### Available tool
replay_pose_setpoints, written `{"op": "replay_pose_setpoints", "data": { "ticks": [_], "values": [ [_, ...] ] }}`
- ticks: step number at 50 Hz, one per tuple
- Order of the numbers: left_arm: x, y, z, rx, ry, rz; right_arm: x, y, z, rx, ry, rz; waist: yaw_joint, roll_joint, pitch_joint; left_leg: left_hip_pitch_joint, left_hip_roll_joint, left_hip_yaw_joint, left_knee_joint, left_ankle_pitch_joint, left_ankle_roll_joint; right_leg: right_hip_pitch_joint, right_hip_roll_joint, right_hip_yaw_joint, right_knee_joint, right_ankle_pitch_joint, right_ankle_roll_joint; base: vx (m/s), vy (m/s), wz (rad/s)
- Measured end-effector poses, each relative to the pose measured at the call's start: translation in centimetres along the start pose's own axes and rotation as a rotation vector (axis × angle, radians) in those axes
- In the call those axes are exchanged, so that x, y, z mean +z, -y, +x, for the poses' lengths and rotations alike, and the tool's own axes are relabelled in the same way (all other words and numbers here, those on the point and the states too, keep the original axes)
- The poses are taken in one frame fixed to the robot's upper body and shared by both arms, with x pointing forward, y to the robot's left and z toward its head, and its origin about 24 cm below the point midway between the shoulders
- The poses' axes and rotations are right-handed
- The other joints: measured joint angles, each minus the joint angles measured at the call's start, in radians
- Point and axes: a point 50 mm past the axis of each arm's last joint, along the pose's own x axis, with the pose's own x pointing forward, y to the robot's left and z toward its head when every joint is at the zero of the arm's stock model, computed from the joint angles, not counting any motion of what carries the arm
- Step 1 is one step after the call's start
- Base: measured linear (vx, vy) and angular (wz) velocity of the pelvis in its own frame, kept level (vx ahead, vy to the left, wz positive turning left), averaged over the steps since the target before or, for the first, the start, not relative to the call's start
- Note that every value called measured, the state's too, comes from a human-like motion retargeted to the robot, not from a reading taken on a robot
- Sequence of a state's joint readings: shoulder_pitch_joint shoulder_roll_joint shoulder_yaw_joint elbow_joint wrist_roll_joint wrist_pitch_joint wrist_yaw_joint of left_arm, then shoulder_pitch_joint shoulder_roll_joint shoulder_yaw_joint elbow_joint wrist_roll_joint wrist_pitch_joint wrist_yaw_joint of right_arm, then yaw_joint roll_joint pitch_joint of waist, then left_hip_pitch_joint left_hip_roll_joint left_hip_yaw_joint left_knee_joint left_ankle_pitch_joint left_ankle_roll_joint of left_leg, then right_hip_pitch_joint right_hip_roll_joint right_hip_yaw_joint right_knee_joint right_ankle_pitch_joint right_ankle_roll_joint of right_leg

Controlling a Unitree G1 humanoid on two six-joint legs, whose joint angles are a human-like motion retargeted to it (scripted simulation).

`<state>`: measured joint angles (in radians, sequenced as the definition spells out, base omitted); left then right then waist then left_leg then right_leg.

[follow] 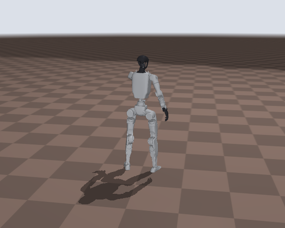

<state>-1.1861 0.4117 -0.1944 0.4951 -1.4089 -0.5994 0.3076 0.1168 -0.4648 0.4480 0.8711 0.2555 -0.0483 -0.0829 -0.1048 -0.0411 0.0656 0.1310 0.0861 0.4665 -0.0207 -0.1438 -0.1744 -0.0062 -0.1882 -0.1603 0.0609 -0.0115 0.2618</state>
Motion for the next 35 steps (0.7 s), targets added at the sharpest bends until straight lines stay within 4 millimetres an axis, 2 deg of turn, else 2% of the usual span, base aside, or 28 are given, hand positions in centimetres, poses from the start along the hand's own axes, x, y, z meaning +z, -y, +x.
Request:
{"op": "replay_pose_setpoints", "data": {
  "ticks": [5, 7, 10, 12, 14, 20, 23, 25, 27, 31, 35],
  "values": [
    [2.7, 5.4, -5.5, -0.483, 0.058, -0.304, 0.3, -0.9, -0.1, 0.042, 0.029, 0.031, 0.038, -0.021, 0.014, 0.011, 0.011, 0.034, 0.001, -0.006, 0.003, -0.007, 0.019, 0.034, -0.008, 0.01, 0.0, 0.0, -0.03, -0.34],
    [3.8, 6.4, -7.4, -0.593, 0.078, -0.368, 0.1, -1.3, -0.3, 0.066, 0.029, 0.02, 0.051, -0.026, 0.016, 0.013, 0.016, 0.043, 0.001, -0.008, 0.004, -0.009, 0.026, 0.043, -0.011, 0.014, 0.0, 0.0, -0.04, -0.26],
    [4.6, 6.3, -8.7, -0.619, 0.109, -0.378, -0.3, -1.9, -0.5, 0.1, 0.02, -0.019, 0.061, -0.031, 0.013, 0.013, 0.02, 0.047, 0.002, -0.008, 0.004, -0.009, 0.032, 0.046, -0.015, 0.016, 0.0, 0.0, 0.0, 0.0],
    [4.3, 5.6, -8.2, -0.541, 0.125, -0.314, -0.7, -2.0, -0.6, 0.114, 0.009, -0.049, 0.06, -0.03, 0.011, 0.011, 0.02, 0.039, 0.002, -0.008, 0.004, -0.006, 0.029, 0.038, -0.015, 0.014, 0.0, 0.0, 0.0, 0.14],
    [3.2, 4.7, -6.8, -0.414, 0.126, -0.221, -0.9, -1.9, -0.7, 0.12, -0.003, -0.073, 0.055, -0.029, 0.01, 0.006, 0.016, 0.022, 0.001, -0.005, 0.005, -0.002, 0.023, 0.022, -0.013, 0.011, 0.0, -0.01, 0.02, 0.4],
    [-2.0, 0.7, -1.0, 0.065, -0.038, -0.007, -2.0, -1.5, -0.6, 0.076, -0.059, -0.077, 0.04, -0.026, 0.0, -0.011, -0.001, -0.037, -0.001, 0.004, 0.008, 0.015, -0.005, -0.034, -0.007, -0.004, 0.0, -0.01, 0.03, 0.49],
    [-3.3, -0.1, -0.2, 0.169, -0.108, 0.059, -1.6, -1.0, -0.4, 0.04, -0.064, -0.077, 0.033, -0.024, -0.001, -0.014, -0.007, -0.048, -0.003, 0.006, 0.008, 0.018, -0.012, -0.046, -0.005, -0.006, 0.0, 0.0, 0.02, 0.18],
    [-3.1, 0.9, -0.5, 0.111, -0.1, 0.025, -0.9, -0.8, -0.1, 0.021, -0.041, -0.067, 0.032, -0.025, 0.002, -0.013, -0.007, -0.046, -0.003, 0.005, 0.006, 0.017, -0.012, -0.044, -0.006, -0.005, 0.0, 0.0, 0.0, 0.0],
    [-2.1, 3.1, -2.0, -0.062, -0.061, -0.11, 0.3, -0.4, 0.1, 0.009, 0.001, -0.033, 0.038, -0.026, 0.013, -0.008, -0.004, -0.035, -0.003, 0.004, 0.004, 0.016, -0.008, -0.033, -0.007, -0.002, 0.0, 0.01, -0.02, -0.27],
    [1.1, 6.3, -6.5, -0.448, -0.009, -0.375, 1.5, -0.5, 0.2, 0.001, 0.062, 0.073, 0.057, -0.03, 0.018, 0.003, 0.006, -0.001, 0.001, -0.003, 0.006, 0.01, 0.007, 0.0, -0.011, 0.006, 0.0, 0.02, -0.03, -0.42],
    [3.6, 8.2, -10.2, -0.682, 0.019, -0.475, 1.7, -1.0, 0.0, 0.015, 0.082, 0.095, 0.067, -0.029, 0.012, 0.012, 0.017, 0.024, 0.006, -0.009, 0.004, 0.006, 0.022, 0.022, -0.014, 0.011, 0.0, 0.03, -0.03, -0.31]
  ]
}}
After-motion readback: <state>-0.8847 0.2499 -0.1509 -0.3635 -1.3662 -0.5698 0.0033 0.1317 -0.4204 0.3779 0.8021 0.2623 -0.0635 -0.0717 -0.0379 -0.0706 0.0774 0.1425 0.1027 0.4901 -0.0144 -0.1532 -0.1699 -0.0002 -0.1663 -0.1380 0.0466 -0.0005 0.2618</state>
